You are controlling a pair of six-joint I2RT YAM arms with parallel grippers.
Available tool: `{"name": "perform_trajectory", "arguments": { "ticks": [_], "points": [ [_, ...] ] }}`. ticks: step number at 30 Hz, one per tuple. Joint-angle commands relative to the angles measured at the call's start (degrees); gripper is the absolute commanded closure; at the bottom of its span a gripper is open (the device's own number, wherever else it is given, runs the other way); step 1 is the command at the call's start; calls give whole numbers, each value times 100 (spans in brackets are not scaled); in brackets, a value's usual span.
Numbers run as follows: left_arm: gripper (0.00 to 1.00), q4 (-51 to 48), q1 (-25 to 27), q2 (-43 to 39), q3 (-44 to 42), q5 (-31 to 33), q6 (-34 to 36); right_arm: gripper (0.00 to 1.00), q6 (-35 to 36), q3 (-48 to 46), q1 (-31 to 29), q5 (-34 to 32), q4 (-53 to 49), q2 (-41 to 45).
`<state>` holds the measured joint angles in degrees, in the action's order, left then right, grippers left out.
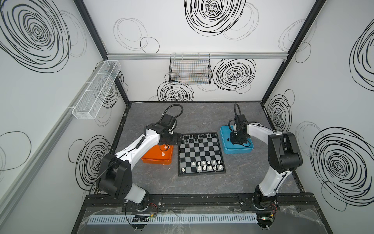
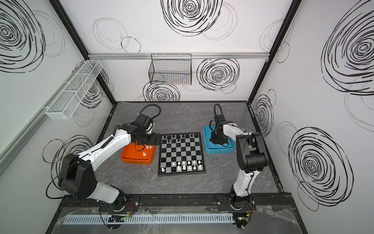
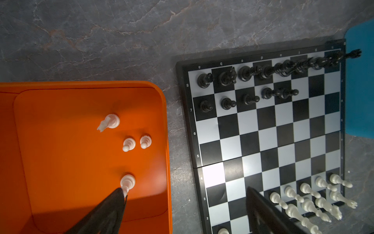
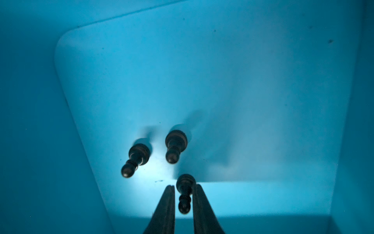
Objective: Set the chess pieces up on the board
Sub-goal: 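Lower right gripper onto a black pawn in the blue tray and close, then lift the black pawn with right gripper and carry it over the board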
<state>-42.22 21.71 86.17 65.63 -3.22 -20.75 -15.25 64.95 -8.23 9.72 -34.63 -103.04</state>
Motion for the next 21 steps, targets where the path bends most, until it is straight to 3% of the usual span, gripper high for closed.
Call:
{"name": "perform_trajectory", "arguments": {
  "ticks": [1, 21],
  "points": [
    [4, 56, -59, 14, -32, -38, 77, 83, 3, 175, 14, -144, -116, 12],
    [4, 30, -75, 36, 16, -46, 115, 89, 226, 747, 6, -299, -753, 397]
  ]
}}
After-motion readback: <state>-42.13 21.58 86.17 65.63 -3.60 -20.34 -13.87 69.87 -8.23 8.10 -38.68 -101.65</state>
